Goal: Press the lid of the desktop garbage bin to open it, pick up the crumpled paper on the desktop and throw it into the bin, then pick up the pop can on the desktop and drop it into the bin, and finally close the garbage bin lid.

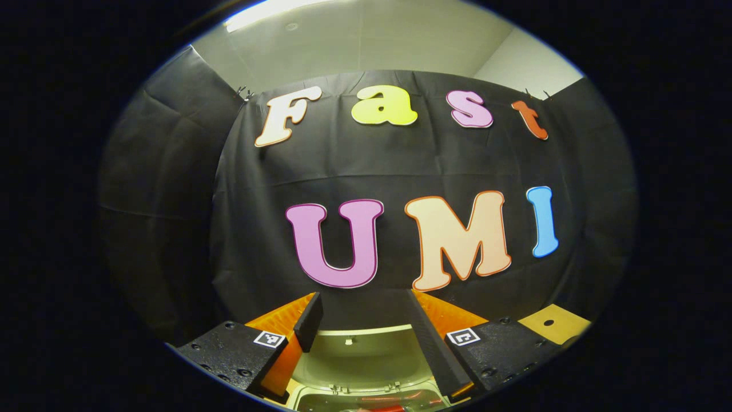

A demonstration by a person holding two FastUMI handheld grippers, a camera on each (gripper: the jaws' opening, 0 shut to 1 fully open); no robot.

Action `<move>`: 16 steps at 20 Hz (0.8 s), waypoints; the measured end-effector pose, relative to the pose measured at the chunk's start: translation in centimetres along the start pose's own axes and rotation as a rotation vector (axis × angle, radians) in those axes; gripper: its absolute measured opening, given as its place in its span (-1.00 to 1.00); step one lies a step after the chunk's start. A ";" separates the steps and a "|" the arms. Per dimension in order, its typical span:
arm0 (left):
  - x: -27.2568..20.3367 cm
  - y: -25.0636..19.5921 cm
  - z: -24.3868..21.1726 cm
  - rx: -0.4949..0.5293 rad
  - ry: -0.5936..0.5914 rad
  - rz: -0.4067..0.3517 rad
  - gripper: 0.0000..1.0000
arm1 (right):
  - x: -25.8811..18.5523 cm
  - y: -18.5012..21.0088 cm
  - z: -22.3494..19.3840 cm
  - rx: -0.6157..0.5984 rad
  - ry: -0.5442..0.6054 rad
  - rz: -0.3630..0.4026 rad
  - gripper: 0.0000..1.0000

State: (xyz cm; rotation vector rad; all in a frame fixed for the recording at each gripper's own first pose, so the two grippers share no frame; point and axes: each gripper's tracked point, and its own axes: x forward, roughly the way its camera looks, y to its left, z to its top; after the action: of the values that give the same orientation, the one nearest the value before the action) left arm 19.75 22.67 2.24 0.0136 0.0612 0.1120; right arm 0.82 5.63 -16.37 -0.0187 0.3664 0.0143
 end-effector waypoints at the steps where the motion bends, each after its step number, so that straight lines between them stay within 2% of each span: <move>1: 0.1 -0.3 0.1 -0.001 0.000 -0.010 0.75 | 0.0 0.1 -0.1 -0.001 0.001 0.004 0.99; 7: -2.1 -0.3 -0.3 -0.032 0.024 -0.007 0.79 | 0.1 0.2 0.0 -0.007 0.004 0.040 0.96; 14: -6.2 -0.4 -1.3 -0.028 0.040 0.035 0.83 | 0.7 1.1 0.4 -0.025 0.000 0.120 0.96; 16: -7.5 -0.4 -1.8 -0.028 0.046 0.048 0.78 | 0.9 1.3 0.3 -0.028 0.005 0.139 0.96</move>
State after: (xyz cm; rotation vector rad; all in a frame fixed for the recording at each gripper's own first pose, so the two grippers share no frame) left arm 12.25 21.45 0.91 -0.0158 0.1057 0.1611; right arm 1.75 6.90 -16.40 -0.0206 0.3722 0.1571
